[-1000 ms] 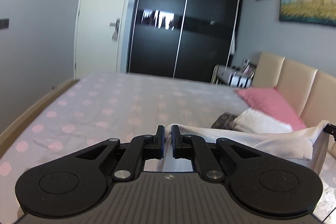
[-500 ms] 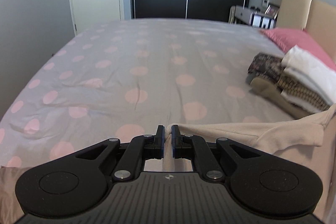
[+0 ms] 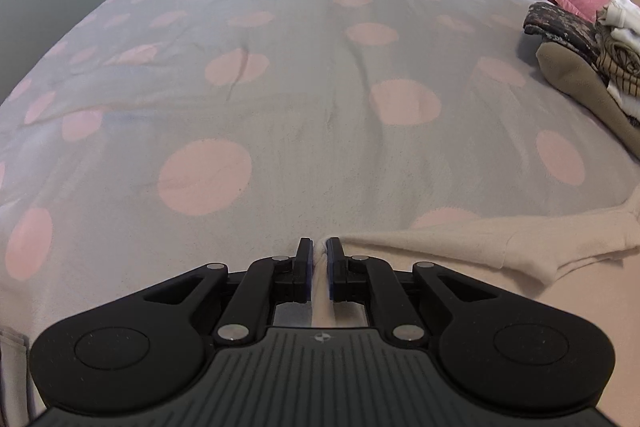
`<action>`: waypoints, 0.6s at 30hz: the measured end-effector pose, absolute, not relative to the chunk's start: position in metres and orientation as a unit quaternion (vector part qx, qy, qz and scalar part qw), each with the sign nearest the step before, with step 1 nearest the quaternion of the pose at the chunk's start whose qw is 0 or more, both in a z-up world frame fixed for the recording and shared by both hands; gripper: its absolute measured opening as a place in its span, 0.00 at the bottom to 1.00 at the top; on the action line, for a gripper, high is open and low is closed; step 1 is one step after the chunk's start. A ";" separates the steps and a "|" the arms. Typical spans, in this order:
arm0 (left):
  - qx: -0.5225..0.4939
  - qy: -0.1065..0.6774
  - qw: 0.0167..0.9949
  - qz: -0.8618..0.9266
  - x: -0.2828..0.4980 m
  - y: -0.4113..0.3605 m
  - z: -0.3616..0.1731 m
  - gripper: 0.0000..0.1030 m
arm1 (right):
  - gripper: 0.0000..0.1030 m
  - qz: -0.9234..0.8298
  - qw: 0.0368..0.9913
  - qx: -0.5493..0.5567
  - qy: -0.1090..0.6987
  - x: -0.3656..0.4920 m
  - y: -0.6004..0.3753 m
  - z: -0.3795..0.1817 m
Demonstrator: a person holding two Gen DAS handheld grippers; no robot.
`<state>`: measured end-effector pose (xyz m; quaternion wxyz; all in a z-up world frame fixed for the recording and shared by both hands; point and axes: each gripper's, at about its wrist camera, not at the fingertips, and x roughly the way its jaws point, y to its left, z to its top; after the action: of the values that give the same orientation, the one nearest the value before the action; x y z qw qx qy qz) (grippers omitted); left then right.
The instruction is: Fold clothes
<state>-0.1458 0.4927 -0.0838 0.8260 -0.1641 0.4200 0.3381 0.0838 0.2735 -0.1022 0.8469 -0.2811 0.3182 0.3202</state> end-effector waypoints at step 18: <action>-0.099 0.405 0.855 0.307 -0.152 0.418 -0.040 0.24 | 0.45 0.427 0.831 -0.234 0.269 0.007 0.242 -0.053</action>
<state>-0.1522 0.4179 -0.0403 0.8555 -0.0991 0.4053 0.3067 0.0073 0.2416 -0.0526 0.8309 -0.2345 0.2694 0.4267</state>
